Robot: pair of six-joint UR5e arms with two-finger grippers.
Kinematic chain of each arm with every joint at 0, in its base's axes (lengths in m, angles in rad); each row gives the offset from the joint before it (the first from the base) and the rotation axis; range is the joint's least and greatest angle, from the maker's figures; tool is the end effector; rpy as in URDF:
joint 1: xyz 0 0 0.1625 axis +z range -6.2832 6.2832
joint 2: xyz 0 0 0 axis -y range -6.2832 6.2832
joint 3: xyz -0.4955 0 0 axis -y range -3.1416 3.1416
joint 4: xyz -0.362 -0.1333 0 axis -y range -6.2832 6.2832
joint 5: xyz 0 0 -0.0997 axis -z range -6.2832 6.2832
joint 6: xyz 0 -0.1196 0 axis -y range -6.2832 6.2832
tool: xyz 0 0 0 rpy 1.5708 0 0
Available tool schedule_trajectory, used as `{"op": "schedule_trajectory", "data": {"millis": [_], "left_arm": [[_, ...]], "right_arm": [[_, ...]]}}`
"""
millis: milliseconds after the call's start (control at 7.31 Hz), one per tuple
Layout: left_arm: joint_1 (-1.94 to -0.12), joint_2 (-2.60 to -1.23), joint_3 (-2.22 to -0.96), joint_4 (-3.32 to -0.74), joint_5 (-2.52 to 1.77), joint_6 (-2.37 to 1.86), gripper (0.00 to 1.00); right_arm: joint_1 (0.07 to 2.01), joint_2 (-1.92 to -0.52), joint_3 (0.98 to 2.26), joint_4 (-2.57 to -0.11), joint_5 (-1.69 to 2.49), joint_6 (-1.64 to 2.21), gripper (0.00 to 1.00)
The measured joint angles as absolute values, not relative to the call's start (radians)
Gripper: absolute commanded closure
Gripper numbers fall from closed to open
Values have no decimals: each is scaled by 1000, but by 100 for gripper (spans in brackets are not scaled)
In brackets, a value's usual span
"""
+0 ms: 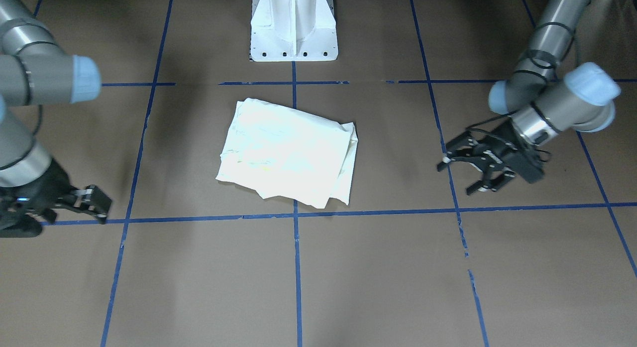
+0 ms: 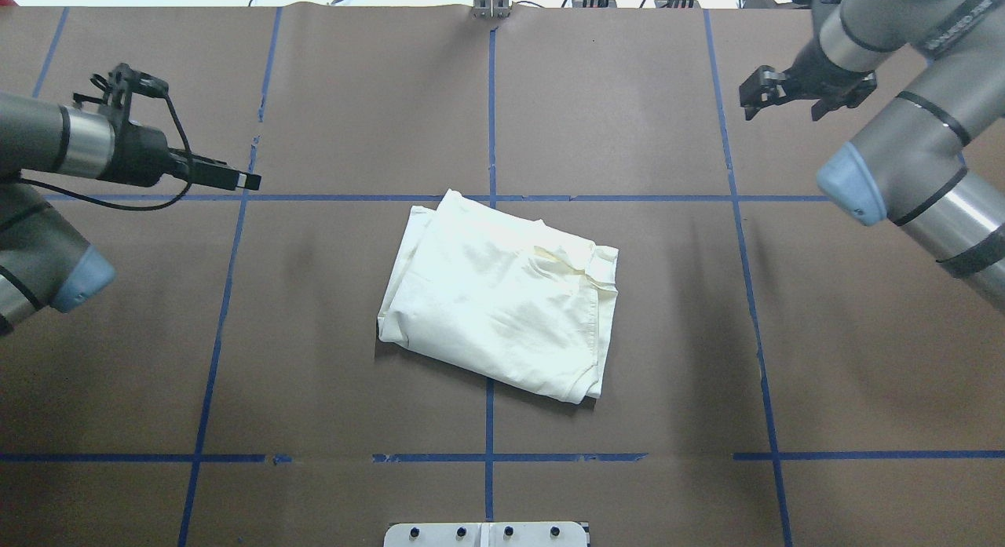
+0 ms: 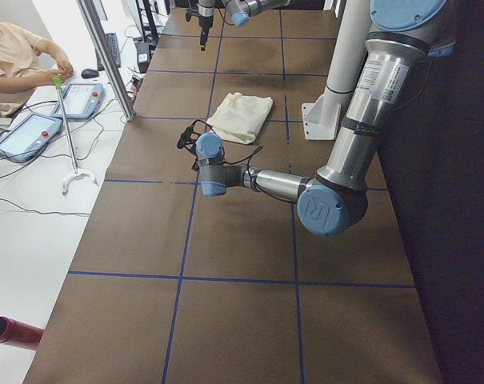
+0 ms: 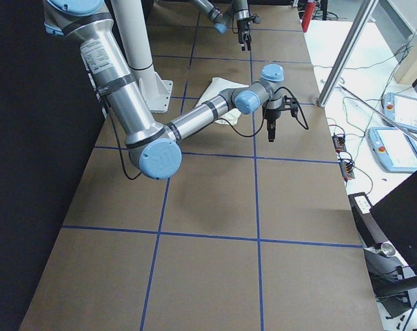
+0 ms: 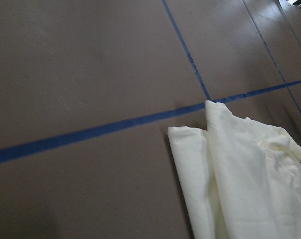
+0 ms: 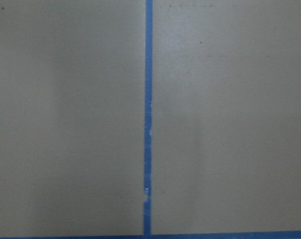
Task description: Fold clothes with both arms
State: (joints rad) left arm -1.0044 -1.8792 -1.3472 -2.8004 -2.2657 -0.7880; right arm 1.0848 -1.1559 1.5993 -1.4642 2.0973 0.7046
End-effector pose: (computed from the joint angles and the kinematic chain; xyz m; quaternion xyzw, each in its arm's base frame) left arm 0.2876 -0.5580 0.5308 0.2787 0.5700 0.1244 0.7628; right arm -0.2463 -0.6229 0.4967 0.0767 -0.3544 0.0311 0.9314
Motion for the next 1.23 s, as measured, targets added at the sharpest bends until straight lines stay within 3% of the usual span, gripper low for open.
{"op": "schedule_trajectory", "data": {"millis": [410,957,1230], "left_arm": [[-1239,-1841,-1362,-2547,-2312,-363,0],[-1492,-1826,-1579,-1839,-2288,97,0],[-1551,-1750,-1611,-1647,-2269,158,0]], "right_arm": [[1295,-1364,1630,-1457,2220,350,0],[1533,-1590,1644,-1480,2318,118,0],[1578,-1634,1639,-1534,2325,114,0]]}}
